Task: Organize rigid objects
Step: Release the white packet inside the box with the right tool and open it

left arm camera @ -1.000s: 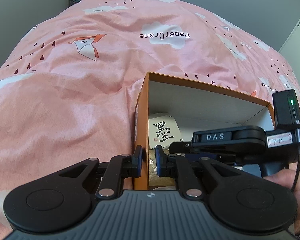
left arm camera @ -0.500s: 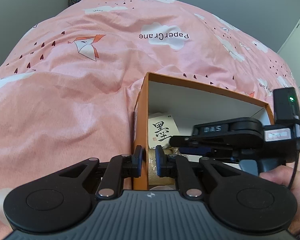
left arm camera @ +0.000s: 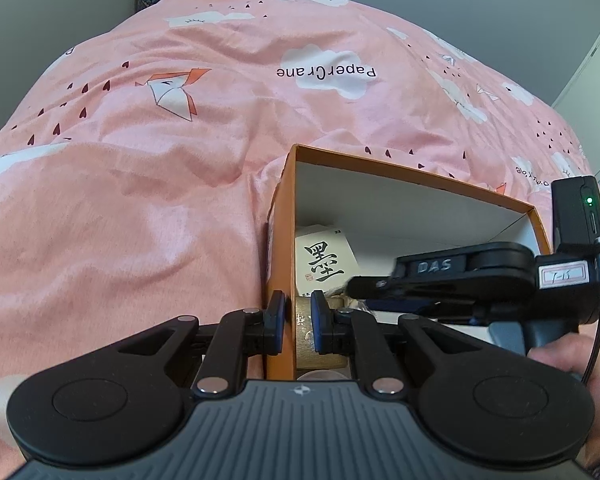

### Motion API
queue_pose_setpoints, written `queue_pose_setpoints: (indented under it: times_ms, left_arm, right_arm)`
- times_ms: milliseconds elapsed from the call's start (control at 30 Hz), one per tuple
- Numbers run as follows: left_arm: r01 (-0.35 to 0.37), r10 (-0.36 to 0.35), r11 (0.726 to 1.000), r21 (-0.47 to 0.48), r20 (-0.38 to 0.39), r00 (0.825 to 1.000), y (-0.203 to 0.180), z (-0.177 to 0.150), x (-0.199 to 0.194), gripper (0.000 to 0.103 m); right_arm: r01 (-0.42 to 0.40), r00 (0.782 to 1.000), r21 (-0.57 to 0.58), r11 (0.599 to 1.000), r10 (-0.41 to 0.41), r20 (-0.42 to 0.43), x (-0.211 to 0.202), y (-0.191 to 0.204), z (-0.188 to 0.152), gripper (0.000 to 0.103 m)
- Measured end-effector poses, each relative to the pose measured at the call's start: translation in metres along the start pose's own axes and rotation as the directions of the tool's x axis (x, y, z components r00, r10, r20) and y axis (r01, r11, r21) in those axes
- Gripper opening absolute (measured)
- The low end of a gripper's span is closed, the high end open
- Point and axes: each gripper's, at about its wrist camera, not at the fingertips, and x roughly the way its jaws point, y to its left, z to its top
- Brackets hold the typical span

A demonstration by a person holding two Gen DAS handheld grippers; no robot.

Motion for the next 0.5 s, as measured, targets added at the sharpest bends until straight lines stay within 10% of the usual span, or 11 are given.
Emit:
queue_pose_setpoints:
  times_ms: [500]
  left_arm:
    - [-0.011,0.011,1.0,0.013,0.004,1.0,-0.003,0.001,0.001,0.015]
  right_arm:
    - [0.084,0.994,-0.049,0.995,-0.087,-0.072,0.035,0.0,0.017,0.005]
